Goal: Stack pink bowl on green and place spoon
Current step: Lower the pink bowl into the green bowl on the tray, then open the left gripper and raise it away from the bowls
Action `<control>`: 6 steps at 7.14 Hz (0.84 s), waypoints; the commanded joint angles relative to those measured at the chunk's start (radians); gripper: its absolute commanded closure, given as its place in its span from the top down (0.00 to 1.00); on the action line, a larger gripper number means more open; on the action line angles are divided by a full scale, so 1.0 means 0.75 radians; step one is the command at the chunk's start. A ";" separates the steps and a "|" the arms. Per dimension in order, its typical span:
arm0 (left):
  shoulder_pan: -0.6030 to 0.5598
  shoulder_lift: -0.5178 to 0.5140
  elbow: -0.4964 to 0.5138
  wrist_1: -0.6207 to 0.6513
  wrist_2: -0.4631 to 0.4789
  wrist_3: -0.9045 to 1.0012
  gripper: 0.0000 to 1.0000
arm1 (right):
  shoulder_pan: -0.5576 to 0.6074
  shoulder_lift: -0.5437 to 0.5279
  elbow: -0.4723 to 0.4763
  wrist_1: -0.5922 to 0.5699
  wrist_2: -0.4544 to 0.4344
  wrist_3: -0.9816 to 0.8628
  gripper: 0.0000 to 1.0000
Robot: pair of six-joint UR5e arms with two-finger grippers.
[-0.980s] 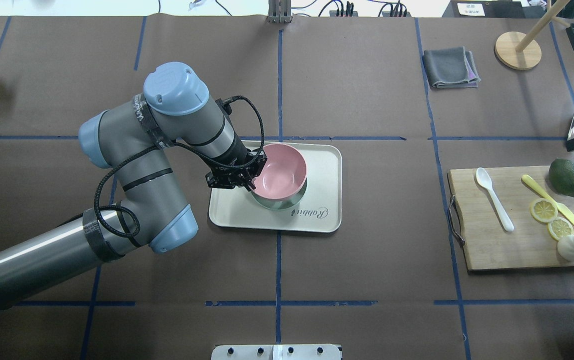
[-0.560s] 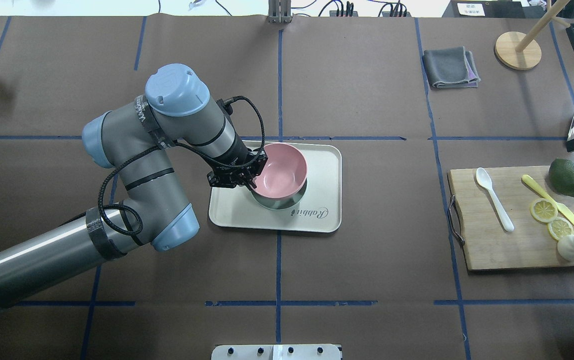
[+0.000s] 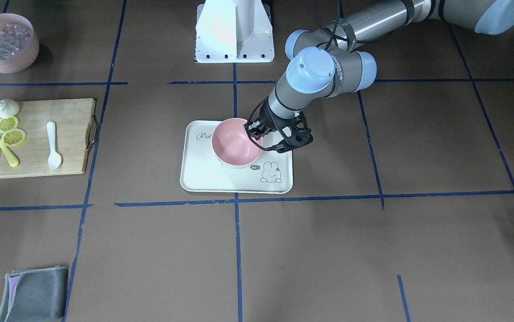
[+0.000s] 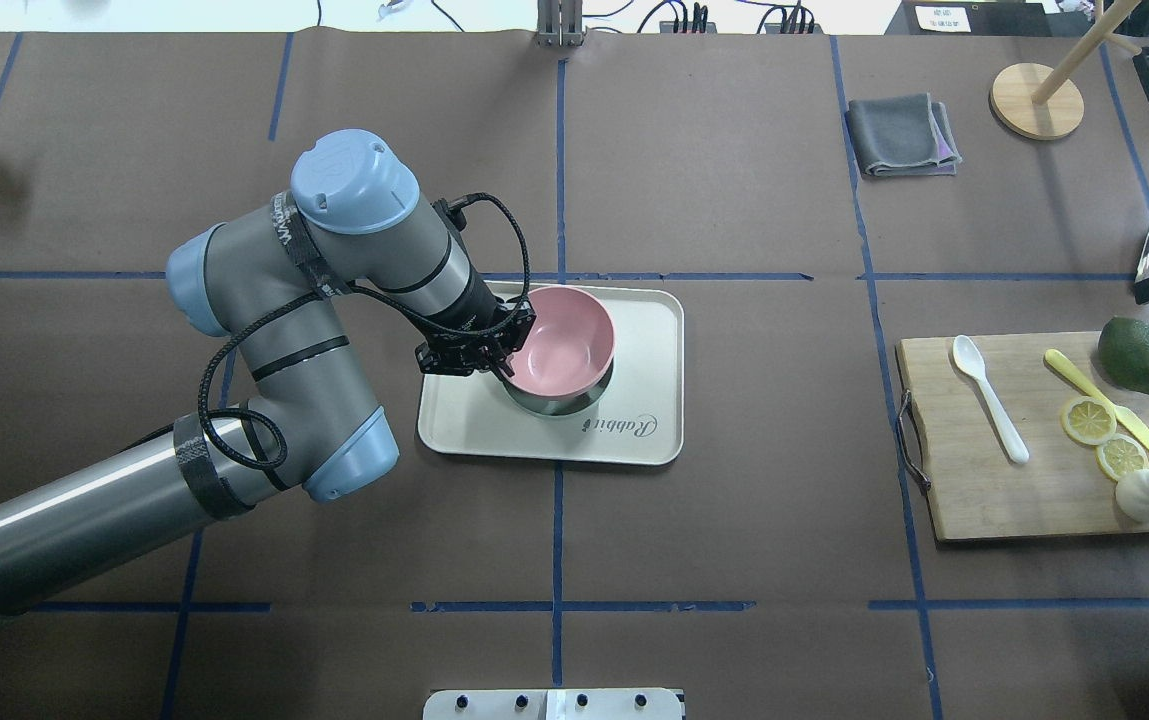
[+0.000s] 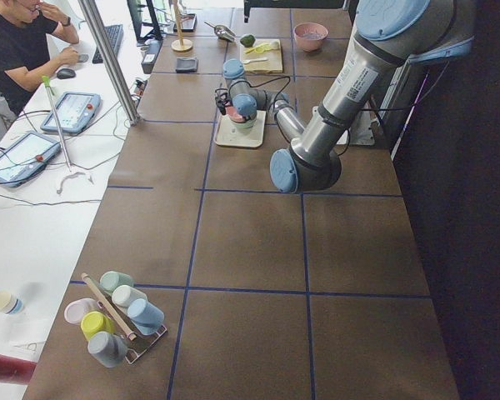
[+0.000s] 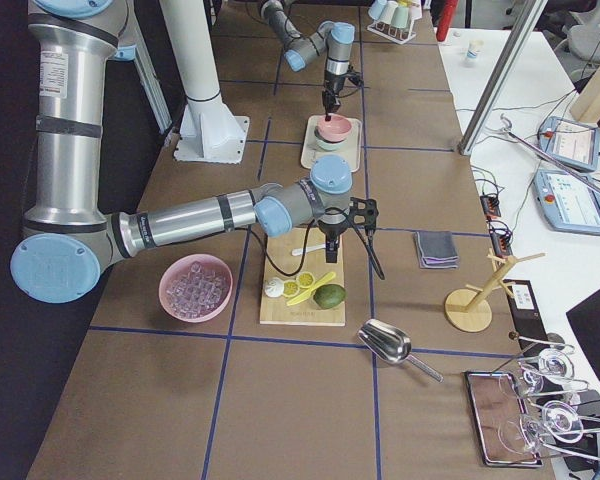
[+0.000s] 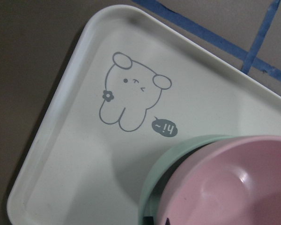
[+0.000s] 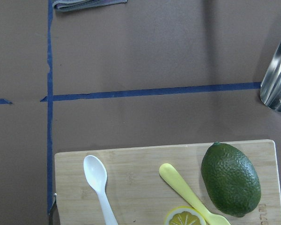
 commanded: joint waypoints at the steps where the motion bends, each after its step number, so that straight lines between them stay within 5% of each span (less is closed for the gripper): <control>1: 0.000 -0.001 0.001 -0.041 0.002 -0.002 1.00 | 0.000 -0.004 0.005 0.000 0.005 0.000 1.00; 6: -0.085 0.012 -0.025 0.033 -0.049 0.017 1.00 | -0.002 -0.002 -0.003 0.000 -0.015 0.004 1.00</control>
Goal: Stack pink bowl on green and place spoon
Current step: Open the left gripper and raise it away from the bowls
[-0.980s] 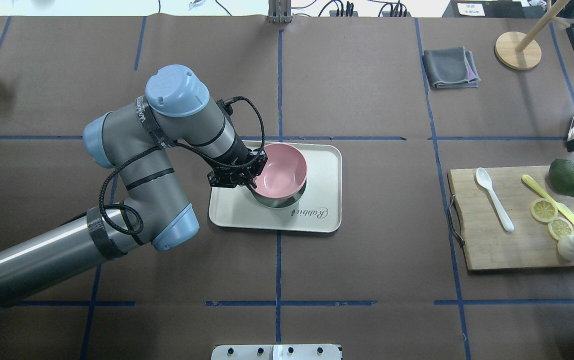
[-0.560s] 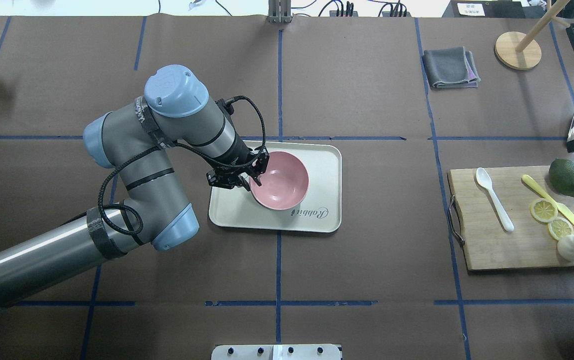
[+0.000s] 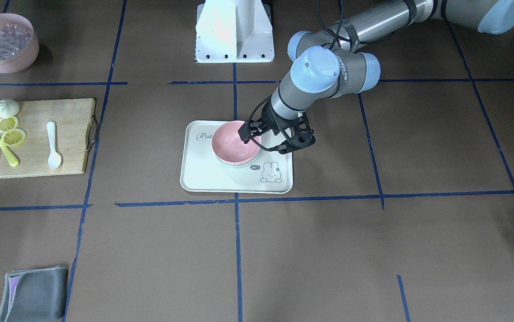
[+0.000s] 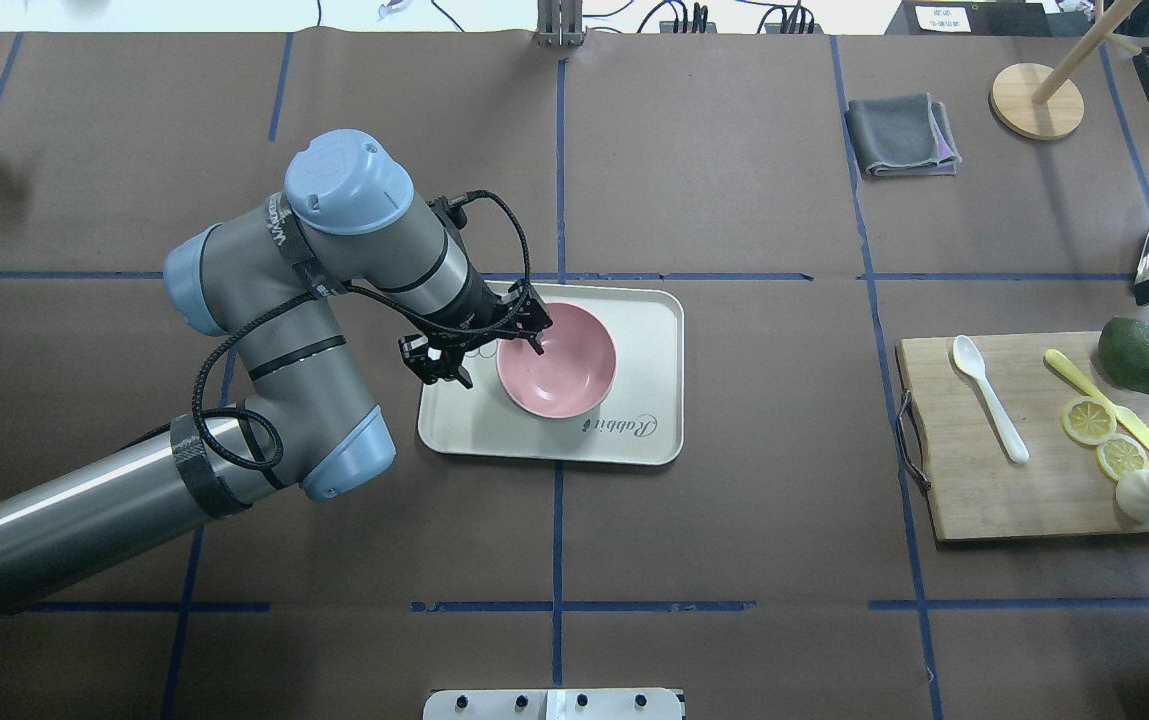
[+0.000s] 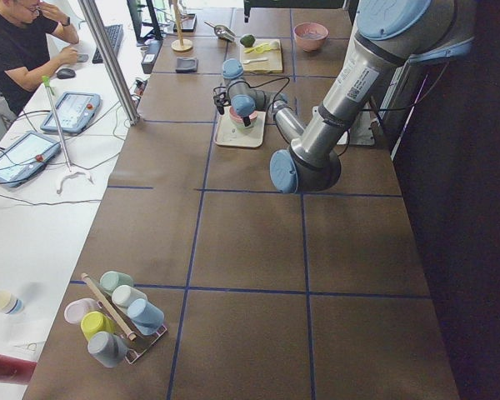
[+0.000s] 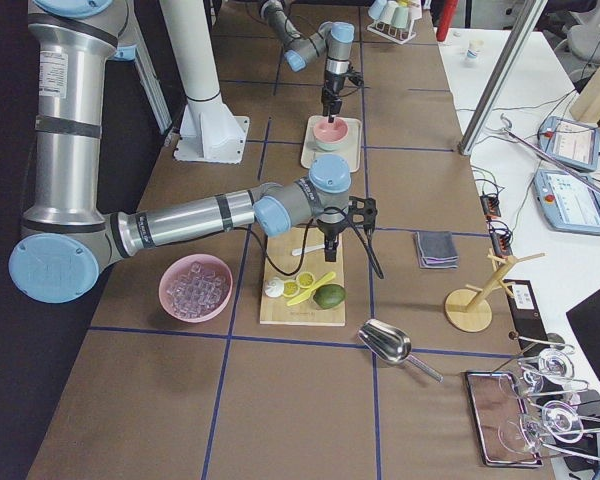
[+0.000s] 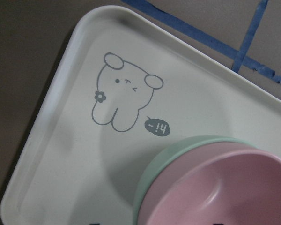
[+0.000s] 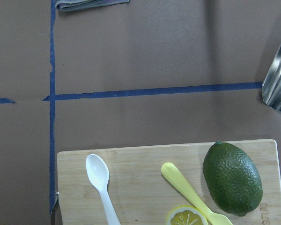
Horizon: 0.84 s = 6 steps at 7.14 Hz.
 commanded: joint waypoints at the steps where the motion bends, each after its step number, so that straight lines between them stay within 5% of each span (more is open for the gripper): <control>1: -0.095 0.007 -0.059 0.122 -0.090 0.046 1.00 | -0.012 -0.006 -0.011 0.000 -0.035 0.010 1.00; 4: -0.224 0.149 -0.451 0.578 -0.154 0.369 1.00 | -0.126 -0.006 0.000 0.034 -0.104 0.072 1.00; 6: -0.245 0.203 -0.564 0.683 -0.154 0.441 1.00 | -0.275 0.008 -0.004 0.063 -0.235 0.110 1.00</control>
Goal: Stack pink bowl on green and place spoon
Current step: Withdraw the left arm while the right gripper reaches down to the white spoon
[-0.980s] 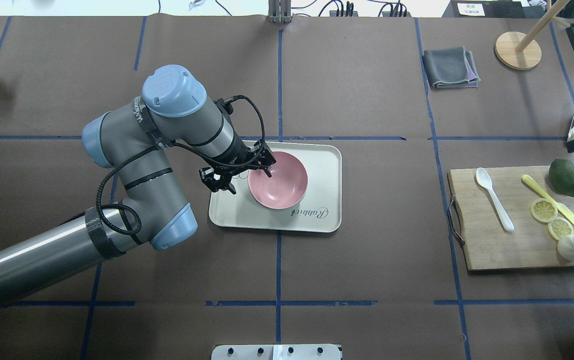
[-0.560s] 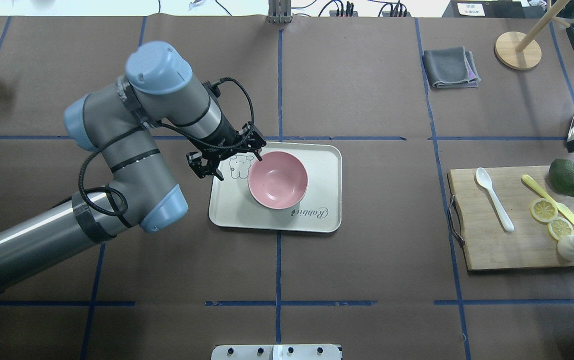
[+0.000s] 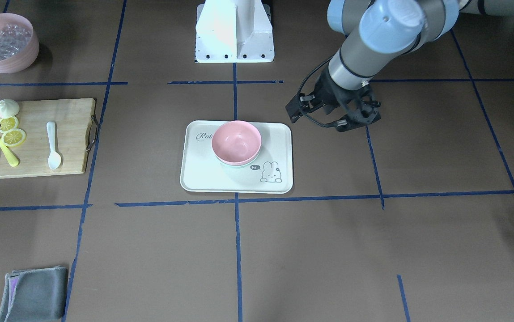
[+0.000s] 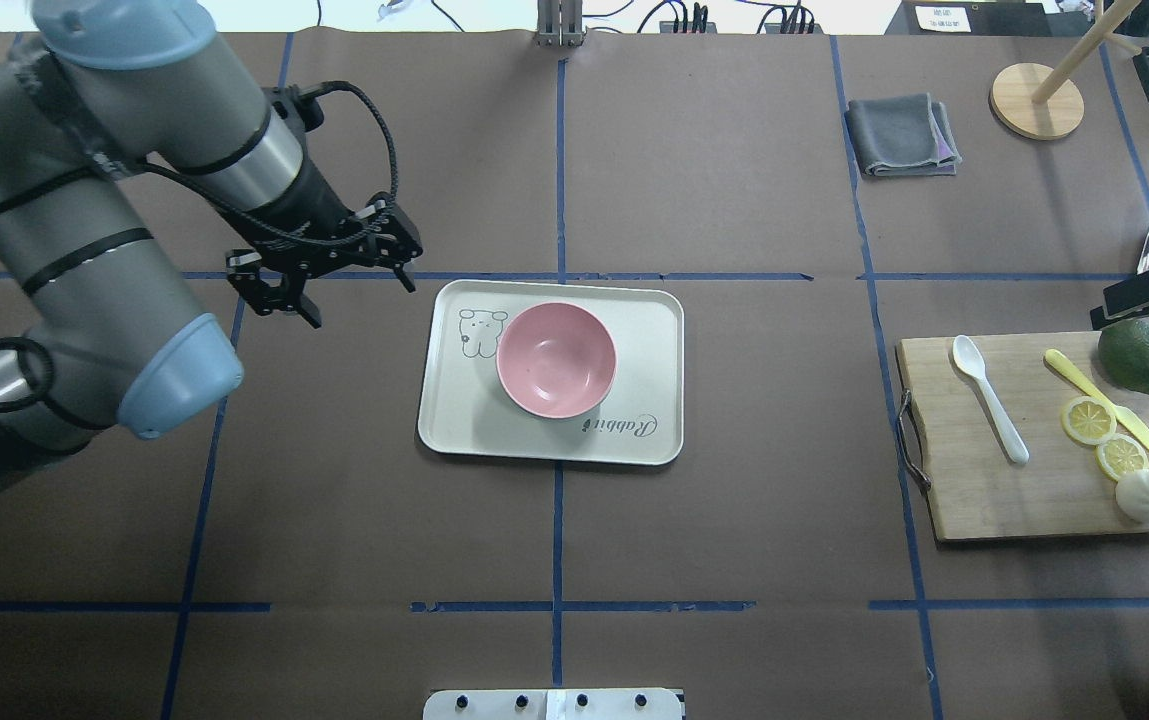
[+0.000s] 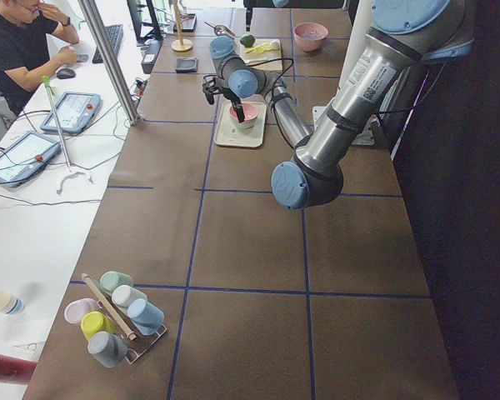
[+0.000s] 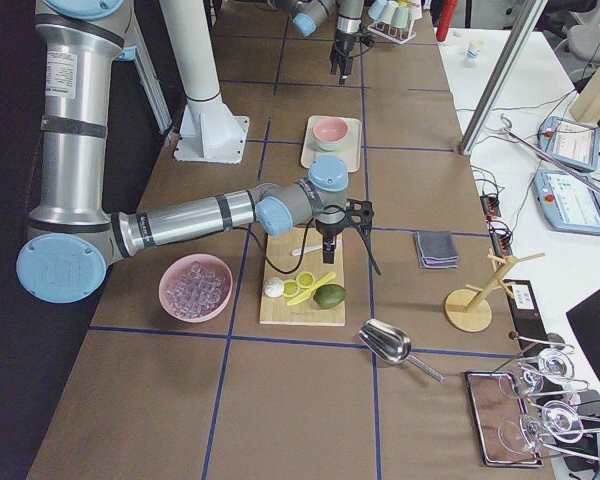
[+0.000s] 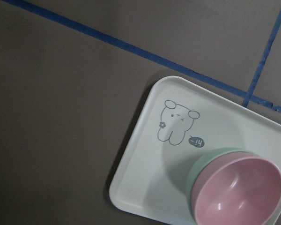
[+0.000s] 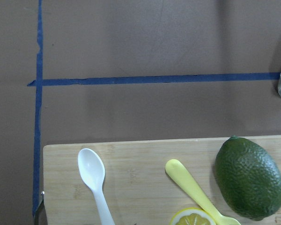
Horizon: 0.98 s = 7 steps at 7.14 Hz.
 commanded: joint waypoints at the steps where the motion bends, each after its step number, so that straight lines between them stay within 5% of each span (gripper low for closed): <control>1: -0.039 0.070 -0.116 0.065 -0.001 0.054 1.00 | -0.158 0.013 -0.005 0.015 -0.102 0.064 1.00; 5: -0.107 0.148 -0.179 0.105 -0.003 0.215 1.00 | -0.310 0.046 -0.044 0.046 -0.176 0.149 1.00; 7: -0.125 0.219 -0.273 0.254 0.003 0.434 1.00 | -0.333 0.101 -0.105 0.044 -0.195 0.149 1.00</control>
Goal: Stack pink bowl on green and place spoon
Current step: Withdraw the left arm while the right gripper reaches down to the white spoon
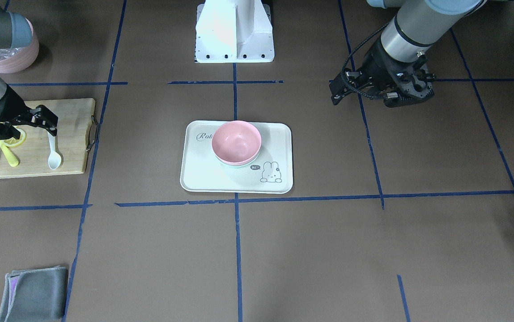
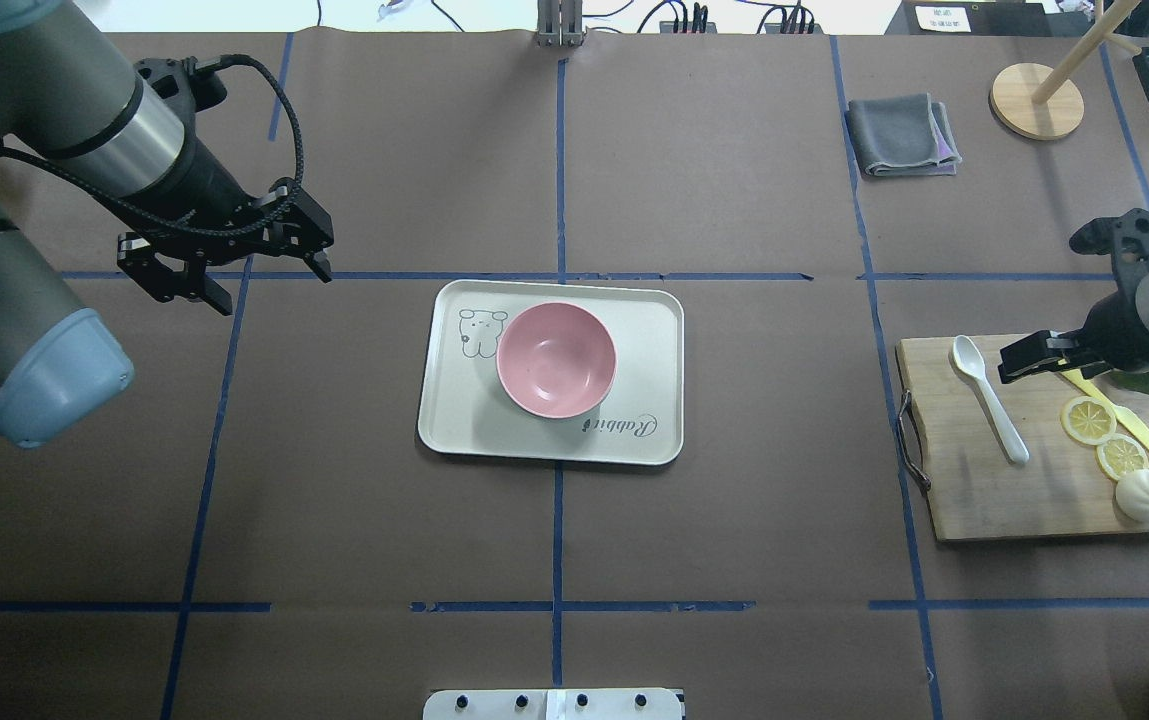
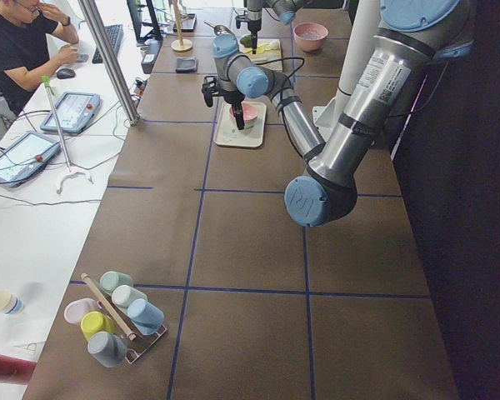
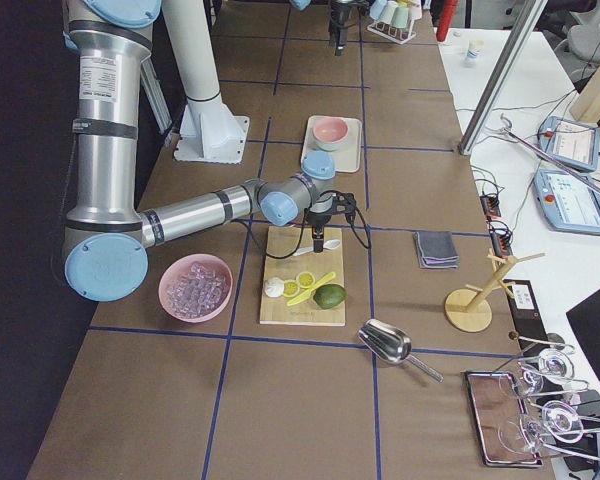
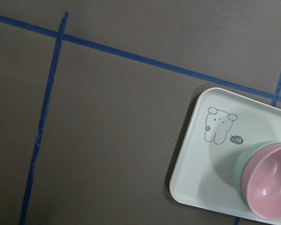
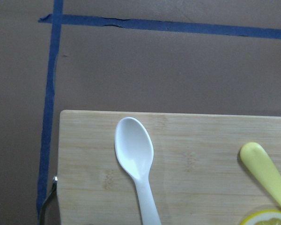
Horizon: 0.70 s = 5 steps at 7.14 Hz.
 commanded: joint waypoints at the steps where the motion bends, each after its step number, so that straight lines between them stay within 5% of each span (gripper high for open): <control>1: -0.057 0.111 -0.073 0.070 0.002 0.205 1.00 | -0.017 0.046 -0.059 -0.001 -0.009 0.001 1.00; 5: -0.109 0.175 -0.106 0.072 0.002 0.314 1.00 | -0.031 0.057 -0.108 -0.003 -0.005 -0.003 0.97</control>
